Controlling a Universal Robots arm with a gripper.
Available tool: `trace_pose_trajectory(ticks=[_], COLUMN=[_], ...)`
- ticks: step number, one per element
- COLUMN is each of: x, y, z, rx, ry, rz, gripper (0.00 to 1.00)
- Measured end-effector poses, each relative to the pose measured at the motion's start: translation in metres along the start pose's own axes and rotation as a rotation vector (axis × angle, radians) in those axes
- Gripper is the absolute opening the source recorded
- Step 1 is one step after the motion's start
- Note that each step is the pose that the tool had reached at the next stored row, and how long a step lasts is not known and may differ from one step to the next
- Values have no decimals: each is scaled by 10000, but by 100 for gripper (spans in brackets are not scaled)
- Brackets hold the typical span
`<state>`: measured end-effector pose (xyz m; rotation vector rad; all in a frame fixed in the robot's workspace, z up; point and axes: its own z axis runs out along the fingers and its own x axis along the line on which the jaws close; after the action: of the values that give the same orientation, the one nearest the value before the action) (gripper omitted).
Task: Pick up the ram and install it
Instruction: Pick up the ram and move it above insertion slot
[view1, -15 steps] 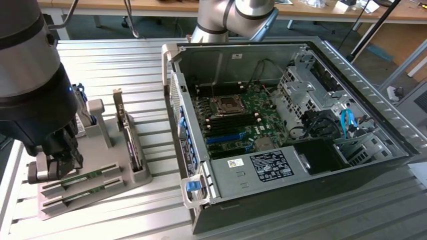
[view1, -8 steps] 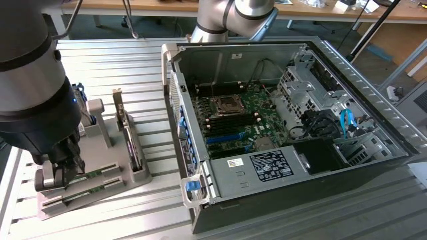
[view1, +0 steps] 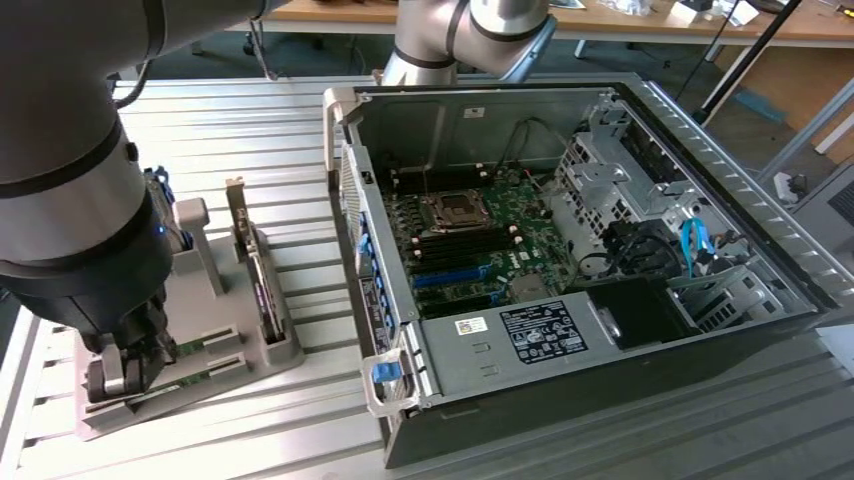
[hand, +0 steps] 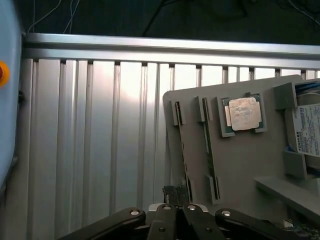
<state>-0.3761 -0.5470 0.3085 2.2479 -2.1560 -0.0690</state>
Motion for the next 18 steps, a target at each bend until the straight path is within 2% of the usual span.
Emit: trace_pose_trajectory(ticks=[11,18], x=[47,48], y=[-9,-10], z=[219,345], rx=[-54,-64], ry=[15,29], rz=[-342,-615], gripper=[11,11])
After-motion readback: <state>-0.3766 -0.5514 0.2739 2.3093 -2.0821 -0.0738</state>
